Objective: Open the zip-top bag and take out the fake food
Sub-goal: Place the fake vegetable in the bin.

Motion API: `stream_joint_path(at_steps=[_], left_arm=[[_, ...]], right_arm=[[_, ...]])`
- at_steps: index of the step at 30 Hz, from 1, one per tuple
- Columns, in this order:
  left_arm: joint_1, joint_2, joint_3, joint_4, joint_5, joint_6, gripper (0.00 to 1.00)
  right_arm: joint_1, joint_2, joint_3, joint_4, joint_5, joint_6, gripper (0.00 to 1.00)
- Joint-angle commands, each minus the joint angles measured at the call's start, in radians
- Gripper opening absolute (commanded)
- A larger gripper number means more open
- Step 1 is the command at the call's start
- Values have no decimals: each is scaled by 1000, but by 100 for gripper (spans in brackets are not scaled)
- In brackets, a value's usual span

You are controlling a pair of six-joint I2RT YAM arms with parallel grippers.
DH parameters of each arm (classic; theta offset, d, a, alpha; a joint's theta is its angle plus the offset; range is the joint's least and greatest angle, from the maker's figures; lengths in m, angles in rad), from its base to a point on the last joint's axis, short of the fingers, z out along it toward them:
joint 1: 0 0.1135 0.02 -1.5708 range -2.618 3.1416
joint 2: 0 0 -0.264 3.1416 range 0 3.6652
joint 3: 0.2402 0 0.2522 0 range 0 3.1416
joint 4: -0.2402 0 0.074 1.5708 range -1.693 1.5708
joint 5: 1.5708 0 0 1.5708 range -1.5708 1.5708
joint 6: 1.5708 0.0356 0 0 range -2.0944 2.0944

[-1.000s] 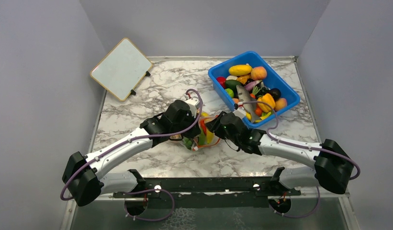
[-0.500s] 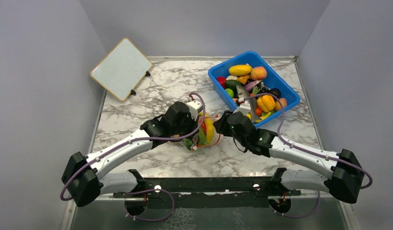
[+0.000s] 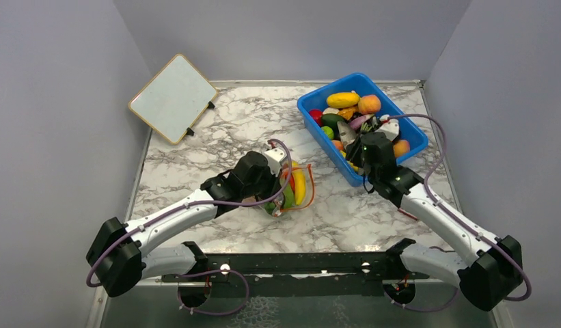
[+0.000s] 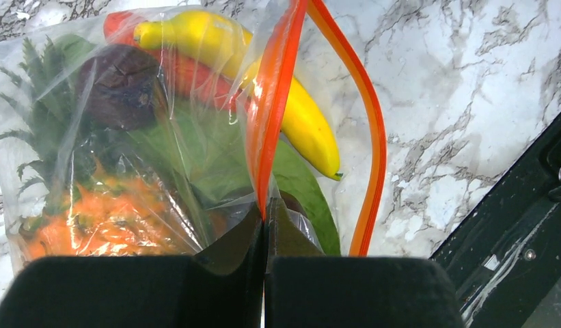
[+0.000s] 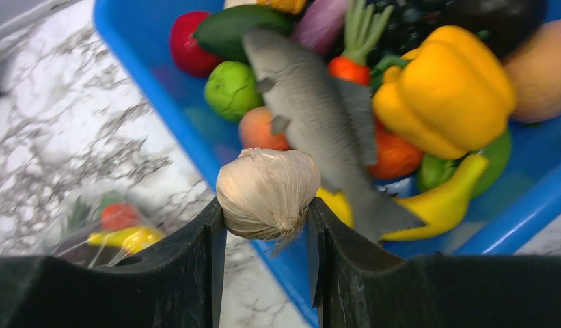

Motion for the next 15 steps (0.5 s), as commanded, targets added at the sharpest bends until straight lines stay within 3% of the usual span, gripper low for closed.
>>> stream_joint_path(at_steps=[1,5,8,15], left_arm=[[-4,-34,19,32,-1,-51,0],[-4,-48,35,42,42,-140,0],[-4,-63,25,66,47,-194,0],[-4,-79,-11,94,74,-274,0]], right_arm=[[-155,9,37,-10,-196,-79,20],[-289,109,109,10,-484,-120,20],[-306,248,212,17,-607,-138,20],[-310,566,502,23,-641,-131,20]])
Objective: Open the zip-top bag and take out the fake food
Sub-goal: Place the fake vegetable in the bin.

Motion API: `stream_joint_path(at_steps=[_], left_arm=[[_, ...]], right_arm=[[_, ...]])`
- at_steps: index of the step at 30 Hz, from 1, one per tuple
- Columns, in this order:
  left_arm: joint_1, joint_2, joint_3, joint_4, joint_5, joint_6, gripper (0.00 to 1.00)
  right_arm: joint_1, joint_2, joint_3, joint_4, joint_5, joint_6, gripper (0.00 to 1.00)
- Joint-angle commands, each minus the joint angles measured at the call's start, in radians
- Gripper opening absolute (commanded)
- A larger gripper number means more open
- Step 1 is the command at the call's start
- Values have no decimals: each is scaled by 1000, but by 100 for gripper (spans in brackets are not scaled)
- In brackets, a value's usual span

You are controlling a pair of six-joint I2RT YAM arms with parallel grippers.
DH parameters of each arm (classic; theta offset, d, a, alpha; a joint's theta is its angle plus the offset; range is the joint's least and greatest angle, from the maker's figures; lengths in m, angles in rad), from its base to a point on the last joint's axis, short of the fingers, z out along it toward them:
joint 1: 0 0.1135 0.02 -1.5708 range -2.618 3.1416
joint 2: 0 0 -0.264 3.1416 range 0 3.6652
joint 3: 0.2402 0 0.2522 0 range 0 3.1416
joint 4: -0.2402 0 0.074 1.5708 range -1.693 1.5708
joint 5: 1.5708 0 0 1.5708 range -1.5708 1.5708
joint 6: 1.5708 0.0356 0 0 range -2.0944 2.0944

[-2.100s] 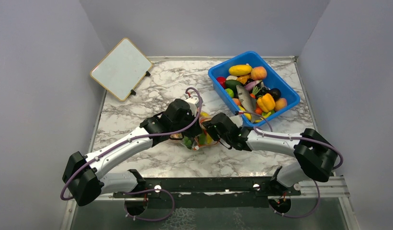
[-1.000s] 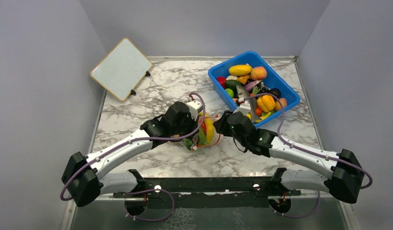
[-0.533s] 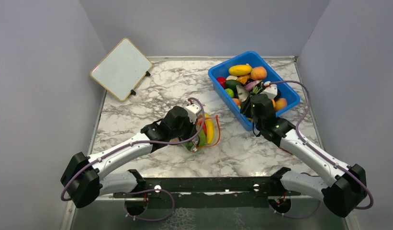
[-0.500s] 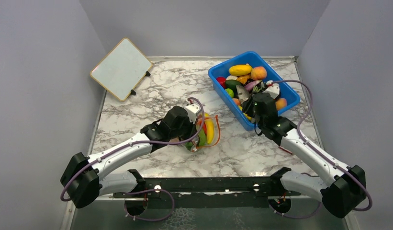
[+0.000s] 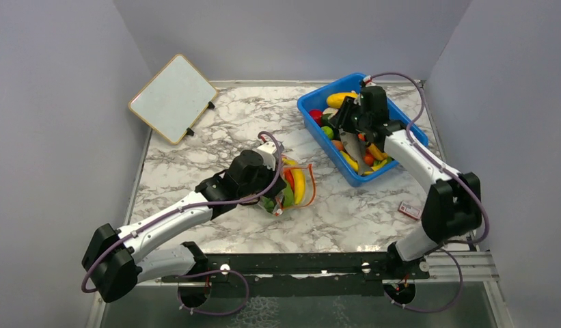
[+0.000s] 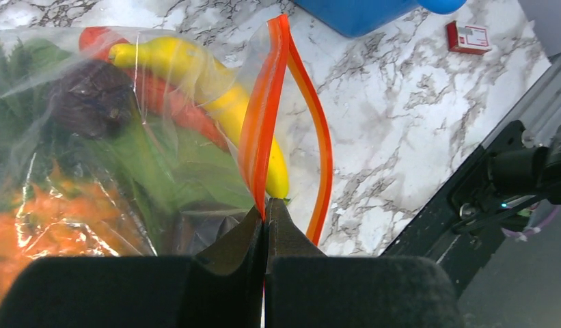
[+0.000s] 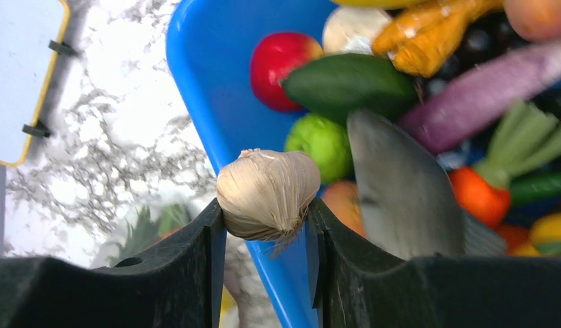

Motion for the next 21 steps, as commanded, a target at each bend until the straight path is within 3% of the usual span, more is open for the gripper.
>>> stream_joint_path(at_steps=[1,4,9,11,15,21], left_arm=[[-4,-31,-17,44,47,-79,0],[-4,-53,-30,37,45,-92,0],[-3,-46,-23,6,74,-73,0],[-4,-39,-22,-1,84,-73,0],[-4,-53,-27,-3,84,-86,0],[-4,-62,-37,-14,66,-79,0]], right_arm=[[-6,169,172,17,-83,-17,20],[-7,304,286,-2,-133,-14,21],[-10,502,504,-106,-315,-38,33],[-12,541,559,-128,-358,-58,42],[-16,541,597,-176,-304,-86,62],[-29,430,516,-153,-261,-111,67]])
